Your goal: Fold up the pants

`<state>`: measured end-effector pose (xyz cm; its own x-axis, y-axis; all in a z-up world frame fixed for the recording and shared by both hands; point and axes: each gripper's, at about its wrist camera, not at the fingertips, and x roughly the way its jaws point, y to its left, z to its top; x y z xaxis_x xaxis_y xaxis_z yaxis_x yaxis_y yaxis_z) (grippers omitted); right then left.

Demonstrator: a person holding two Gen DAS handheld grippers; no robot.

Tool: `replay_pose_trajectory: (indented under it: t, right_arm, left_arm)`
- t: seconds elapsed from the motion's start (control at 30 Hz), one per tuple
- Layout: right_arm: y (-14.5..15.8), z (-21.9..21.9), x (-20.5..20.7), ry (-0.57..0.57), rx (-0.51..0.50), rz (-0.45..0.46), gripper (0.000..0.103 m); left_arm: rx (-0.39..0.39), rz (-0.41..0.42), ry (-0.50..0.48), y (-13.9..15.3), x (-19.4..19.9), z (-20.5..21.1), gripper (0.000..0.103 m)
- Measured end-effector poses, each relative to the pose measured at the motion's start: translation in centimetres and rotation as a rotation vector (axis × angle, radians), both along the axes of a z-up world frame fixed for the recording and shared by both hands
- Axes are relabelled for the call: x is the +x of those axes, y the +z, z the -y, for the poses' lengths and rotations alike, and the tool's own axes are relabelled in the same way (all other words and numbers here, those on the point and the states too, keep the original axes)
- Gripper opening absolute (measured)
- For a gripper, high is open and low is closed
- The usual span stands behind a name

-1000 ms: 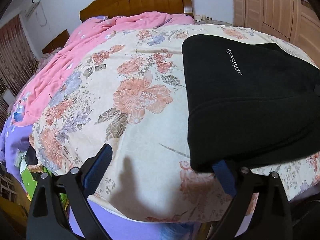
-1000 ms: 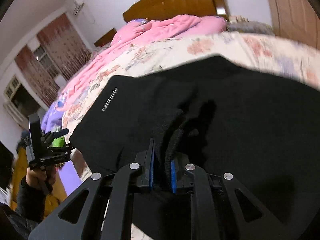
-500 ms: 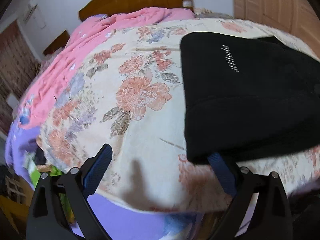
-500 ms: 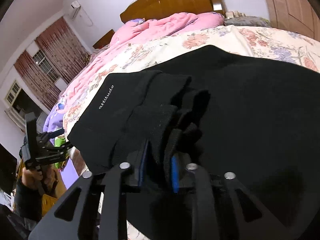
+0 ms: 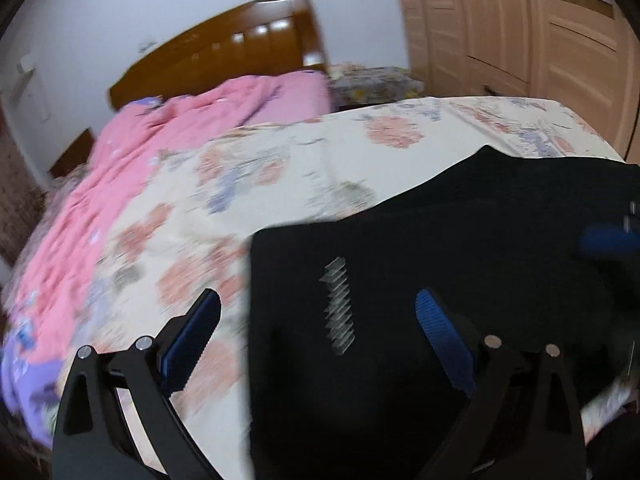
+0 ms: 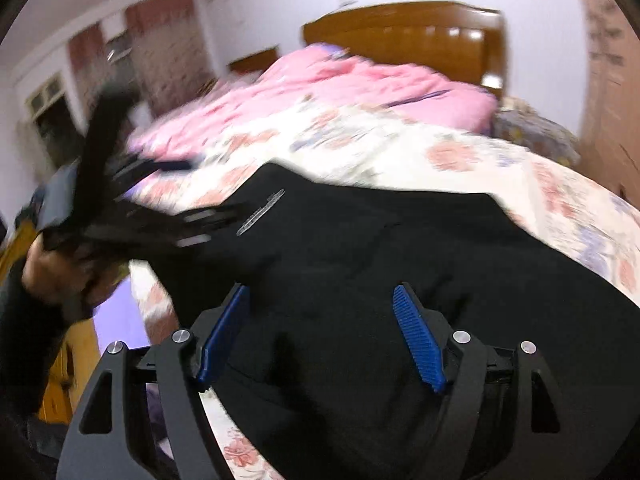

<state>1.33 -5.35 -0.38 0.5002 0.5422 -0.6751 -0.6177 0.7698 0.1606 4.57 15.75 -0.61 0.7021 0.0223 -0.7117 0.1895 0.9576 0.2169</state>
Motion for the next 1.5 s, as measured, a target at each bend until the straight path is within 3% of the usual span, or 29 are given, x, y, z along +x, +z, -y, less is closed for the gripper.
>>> replay_pose_trajectory:
  t: [0.1,0.2,0.3,0.6,0.73,0.9,1.03,1.17,1.3,1.37,1.5]
  right_arm:
    - [-2.4,0.0,0.1,0.009,-0.067,-0.046,0.071]
    - [-3.6,1.7,-0.2,0.027,-0.001,-0.062,0.073]
    - [-3.7,2.7,-0.3,0.043,0.047,-0.087,0.073]
    - [-3.8,3.2,-0.6,0.051,0.066,-0.101,0.073]
    - [-2.8,3.6,-0.6,0.020,0.047,-0.122,0.074]
    - [-1.6,4.4,0.0,-0.023,0.070,-0.074,0.078]
    - [-3.9,4.5,0.9,-0.064,0.009,-0.134,0.087]
    - [-4.0,6.3,0.5,-0.093,0.062,-0.173,0.088]
    - [-1.9,9.6,0.4,-0.163,0.058,-0.099,0.088]
    - [-1.6,12.3,1.6,-0.264,0.001,-0.068,0.088]
    - [-2.7,16.8,4.9,-0.439,-0.148,-0.098,0.088]
  left_arm:
    - [0.038,-0.025,-0.013,-2.3,2.8,1.5,0.098]
    - [0.047,-0.060,-0.001,-4.6,4.0,1.4,0.100]
    - [0.001,-0.065,0.015,-4.7,4.3,0.5,0.102]
    - [0.005,-0.059,0.031,-4.7,4.1,0.3,0.102]
    - [0.031,-0.070,0.051,-4.1,3.9,0.6,0.102]
    - [0.074,-0.039,0.045,-2.9,4.2,1.0,0.102]
    - [0.094,-0.097,0.091,-3.9,6.8,0.7,0.102]
    - [0.035,-0.160,0.129,-4.2,7.4,-0.3,0.102]
    - [0.044,-0.132,0.156,-2.6,6.6,0.1,0.102]
    - [0.073,-0.126,0.170,-2.5,7.3,0.1,0.102]
    - [0.061,-0.156,0.191,-3.5,9.3,-0.3,0.102]
